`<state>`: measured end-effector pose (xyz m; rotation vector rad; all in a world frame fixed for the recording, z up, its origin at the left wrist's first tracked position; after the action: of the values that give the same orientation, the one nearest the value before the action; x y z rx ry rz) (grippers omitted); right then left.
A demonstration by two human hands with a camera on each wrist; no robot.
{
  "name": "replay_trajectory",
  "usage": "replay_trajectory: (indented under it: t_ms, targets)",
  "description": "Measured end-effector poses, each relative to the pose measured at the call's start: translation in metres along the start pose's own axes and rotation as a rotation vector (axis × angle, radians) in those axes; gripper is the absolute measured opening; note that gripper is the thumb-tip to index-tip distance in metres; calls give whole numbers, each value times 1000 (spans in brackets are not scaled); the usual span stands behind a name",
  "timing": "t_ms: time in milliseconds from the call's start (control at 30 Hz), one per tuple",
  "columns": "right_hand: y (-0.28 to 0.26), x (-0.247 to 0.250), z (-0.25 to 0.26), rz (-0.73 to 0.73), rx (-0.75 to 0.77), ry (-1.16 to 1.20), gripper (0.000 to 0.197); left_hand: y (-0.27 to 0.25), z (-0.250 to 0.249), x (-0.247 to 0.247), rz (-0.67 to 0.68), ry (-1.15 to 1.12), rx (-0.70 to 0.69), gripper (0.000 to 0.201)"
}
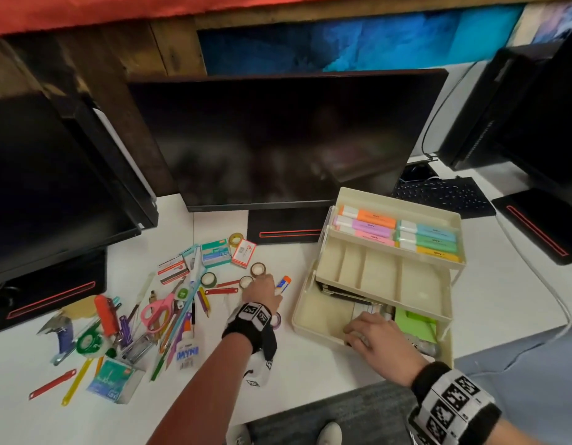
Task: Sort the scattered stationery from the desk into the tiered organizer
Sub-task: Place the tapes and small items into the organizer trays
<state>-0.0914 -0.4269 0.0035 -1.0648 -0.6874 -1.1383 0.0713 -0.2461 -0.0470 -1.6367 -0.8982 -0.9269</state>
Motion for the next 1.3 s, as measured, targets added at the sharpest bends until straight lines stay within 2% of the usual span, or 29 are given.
replay_trajectory:
  t_ms: [100, 167, 233, 267, 300, 367, 400, 467, 567, 733, 1000, 1133, 1300]
  targets:
    - [-6, 8, -12, -29, -28, 18, 30, -4, -4, 10, -71, -25, 39, 31]
    - [-13, 14, -25, -65, -50, 43, 29, -15, -9, 31, -218, -124, -8, 28]
    - [-19, 17, -40, -94, -86, 61, 27, -38, -20, 52, -392, -270, -149, 23]
    - [-23, 19, -46, -110, -93, 70, 25, -52, -29, 58, -448, -332, -273, 21]
    - [-26, 21, -52, -124, -96, 83, 24, -67, -42, 61, -444, -357, -423, 20]
    - [-31, 24, -60, -146, -103, 112, 23, -89, -71, 47, -250, -300, -690, 23]
    - [-32, 27, -63, -159, -105, 121, 23, -95, -85, 34, -114, -214, -769, 24]
    - [-34, 31, -66, -176, -111, 122, 23, -99, -111, 9, 93, -3, -831, 27]
    - [-36, 34, -68, -178, -118, 117, 22, -92, -138, -12, 226, 221, -811, 30]
    - [-38, 33, -70, -154, -139, 113, 23, -75, -154, -22, 342, 295, -755, 28]
    - [-37, 32, -69, -133, -161, 109, 24, -63, -149, -34, 558, 152, -665, 30]
    - [-36, 34, -66, -120, -153, 92, 25, -60, -146, -38, 537, 51, -633, 26]
    - [-32, 37, -58, -102, -131, 76, 25, -62, -147, -42, 475, 97, -636, 25]
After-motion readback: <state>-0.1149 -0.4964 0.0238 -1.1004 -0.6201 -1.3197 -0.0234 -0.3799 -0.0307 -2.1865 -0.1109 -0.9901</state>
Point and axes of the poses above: each hand's wrist, its own y-axis towards the middle knuckle, its own x-axis out of the back of the hand, z = x × y, the point moved 4 cm from there along y, towards the middle knuckle
